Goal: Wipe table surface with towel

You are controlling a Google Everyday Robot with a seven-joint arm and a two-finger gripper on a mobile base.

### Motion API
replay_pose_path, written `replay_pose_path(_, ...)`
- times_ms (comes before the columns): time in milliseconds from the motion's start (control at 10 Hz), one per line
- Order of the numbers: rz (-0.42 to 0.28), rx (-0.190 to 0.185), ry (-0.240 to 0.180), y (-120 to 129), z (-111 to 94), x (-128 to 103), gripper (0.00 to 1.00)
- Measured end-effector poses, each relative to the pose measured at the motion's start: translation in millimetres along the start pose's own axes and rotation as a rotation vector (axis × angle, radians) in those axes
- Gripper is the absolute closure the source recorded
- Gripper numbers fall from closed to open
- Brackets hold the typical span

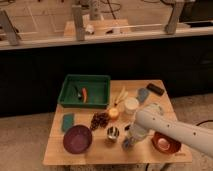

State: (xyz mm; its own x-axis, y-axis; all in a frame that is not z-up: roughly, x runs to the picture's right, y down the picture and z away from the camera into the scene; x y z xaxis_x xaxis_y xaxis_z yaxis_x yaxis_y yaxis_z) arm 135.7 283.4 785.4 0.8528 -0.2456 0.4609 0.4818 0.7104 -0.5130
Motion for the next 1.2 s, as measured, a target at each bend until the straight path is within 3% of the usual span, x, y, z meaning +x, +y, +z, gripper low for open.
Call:
replay_pose_path(300,-0.058,-0.035,-0.012,7.5,9.4,-23.6,1.00)
replay_pose_path(700,-0.104,-0.088,-0.018,56.5,0.4,-41.2,1.00)
replay_pose_path(1000,-0.064,-0.100,0.008,82.7,-10.3,-16.0,1.00)
replay_pose_path(1200,-0.022,-0.102,0.033,83.3,-7.6,4.6,1.00)
